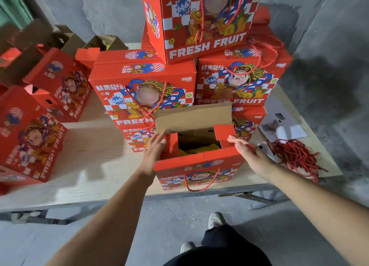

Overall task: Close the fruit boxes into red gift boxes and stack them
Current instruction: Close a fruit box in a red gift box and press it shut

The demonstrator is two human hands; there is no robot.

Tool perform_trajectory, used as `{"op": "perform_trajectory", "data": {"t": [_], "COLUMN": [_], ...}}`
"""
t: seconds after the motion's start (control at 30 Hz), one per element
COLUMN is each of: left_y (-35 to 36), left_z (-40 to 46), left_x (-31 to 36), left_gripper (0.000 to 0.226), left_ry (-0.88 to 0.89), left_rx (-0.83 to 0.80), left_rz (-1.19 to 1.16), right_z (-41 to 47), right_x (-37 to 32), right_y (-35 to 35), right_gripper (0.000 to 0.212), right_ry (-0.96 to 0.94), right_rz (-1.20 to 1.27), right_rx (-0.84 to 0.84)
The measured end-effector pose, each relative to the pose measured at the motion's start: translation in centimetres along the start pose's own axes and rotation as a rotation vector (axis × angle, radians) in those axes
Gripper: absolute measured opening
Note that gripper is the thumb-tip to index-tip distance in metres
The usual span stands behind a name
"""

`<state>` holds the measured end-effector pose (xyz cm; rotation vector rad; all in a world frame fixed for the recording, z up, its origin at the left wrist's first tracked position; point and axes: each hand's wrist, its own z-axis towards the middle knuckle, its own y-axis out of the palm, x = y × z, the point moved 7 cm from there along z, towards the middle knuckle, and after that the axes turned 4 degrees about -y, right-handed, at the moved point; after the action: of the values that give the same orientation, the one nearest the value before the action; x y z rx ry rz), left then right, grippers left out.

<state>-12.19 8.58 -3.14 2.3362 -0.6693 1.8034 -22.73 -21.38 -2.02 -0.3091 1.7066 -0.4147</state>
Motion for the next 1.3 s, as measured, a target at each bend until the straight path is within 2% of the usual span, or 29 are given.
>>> {"op": "perform_trajectory", "data": {"t": [0.07, 0.1, 0.17, 0.2, 0.23, 0.27, 0.33, 0.37, 0.43, 0.47, 0.53, 0.6, 0.67, 0.7, 0.77, 0.83, 0.9, 0.97, 1.03, 1.1, 1.17, 1.23, 1.3], "left_y": [-0.3, -0.8, -1.3, -1.3, -1.1, -1.1, -0.1, 1.4, 4.6, 5.5, 5.7, 5.3, 5.3, 5.3, 5.3, 5.2, 5.1, 5.1, 5.2, 4.4, 2.8, 1.9, 2.0], "left_z": [-0.5, -0.7, -0.6, -0.5, -0.5, -0.8, -1.3, -1.5, -2.1, -2.4, -2.4, -1.8, -1.5, -1.4, -1.5, -1.7, -1.5, -1.7, -2.5, -3.4, -2.8, -1.1, 1.8], "left_x": [0.2, 0.4, 0.1, 0.3, 0.6, 1.2, 2.8, 3.2, 2.0, 1.0, -0.2, -0.2, 0.0, 0.1, 0.2, 0.4, 0.8, 1.0, 0.9, 0.8, 1.5, 2.8, 3.8], "left_gripper": [0.044, 0.055, 0.093, 0.102, 0.098, 0.088, 0.068, 0.065, 0.074, 0.084, 0.099, 0.095, 0.094, 0.093, 0.092, 0.092, 0.093, 0.091, 0.082, 0.069, 0.059, 0.061, 0.067], "left_ry": [-0.076, -0.084, -0.098, -0.097, -0.08, -0.011, 0.219, 0.331, 0.394, 0.39, 0.392, 0.405, 0.387, 0.381, 0.39, 0.413, 0.433, 0.474, 0.563, 0.575, 0.474, 0.425, 0.343], "left_rx": [0.038, 0.087, 0.154, 0.177, 0.211, 0.269, 0.362, 0.342, 0.187, 0.126, 0.091, 0.105, 0.104, 0.11, 0.125, 0.138, 0.164, 0.219, 0.308, 0.409, 0.513, 0.532, 0.345], "left_rz": [-0.377, -0.451, -0.515, -0.512, -0.449, -0.284, 0.26, 0.53, 0.952, 1.103, 1.224, 1.227, 1.221, 1.219, 1.201, 1.189, 1.2, 1.216, 1.134, 0.948, 0.792, 0.898, 1.085], "right_z": [0.9, 1.2, 1.6, 1.8, 2.0, 2.1, 2.3, 2.3, 2.6, 2.9, 3.8, 5.2, 6.8, 7.6, 8.5, 9.0, 9.2, 8.9, 8.8, 8.9, 9.0, 9.0, 9.1], "right_x": [0.4, 0.5, 0.7, 0.6, 0.5, 0.5, 1.3, 1.8, 1.9, 1.3, -0.1, -1.7, -3.2, -4.0, -5.4, -6.0, -5.7, -4.7, -3.4, -3.3, -4.1, -4.8, -5.1], "right_y": [-0.4, -0.5, -0.2, 0.0, 0.2, 0.4, 0.7, 1.0, 1.1, 0.9, 0.6, 0.1, -0.4, -1.0, -2.8, -4.1, -2.8, 0.0, 1.8, 2.3, 2.3, 2.2, 2.5], "right_gripper": [0.072, 0.069, 0.067, 0.068, 0.068, 0.066, 0.062, 0.068, 0.083, 0.089, 0.097, 0.094, 0.08, 0.072, 0.057, 0.053, 0.054, 0.063, 0.076, 0.079, 0.087, 0.094, 0.093], "right_ry": [0.078, 0.119, 0.176, 0.176, 0.166, 0.157, 0.195, 0.231, 0.234, 0.198, 0.128, 0.055, -0.013, -0.026, -0.022, -0.021, -0.022, -0.068, -0.066, -0.084, -0.167, -0.228, -0.293], "right_rz": [-0.006, -0.009, 0.015, 0.036, 0.061, 0.08, 0.067, 0.036, -0.14, -0.27, -0.4, -0.33, -0.162, -0.095, -0.055, -0.133, -0.279, -0.573, -0.706, -0.755, -0.905, -1.029, -1.155], "right_rx": [0.164, 0.237, 0.349, 0.401, 0.447, 0.487, 0.527, 0.514, 0.465, 0.443, 0.391, 0.328, 0.253, 0.253, 0.362, 0.408, 0.188, -0.096, -0.231, -0.259, -0.272, -0.273, -0.257]}}
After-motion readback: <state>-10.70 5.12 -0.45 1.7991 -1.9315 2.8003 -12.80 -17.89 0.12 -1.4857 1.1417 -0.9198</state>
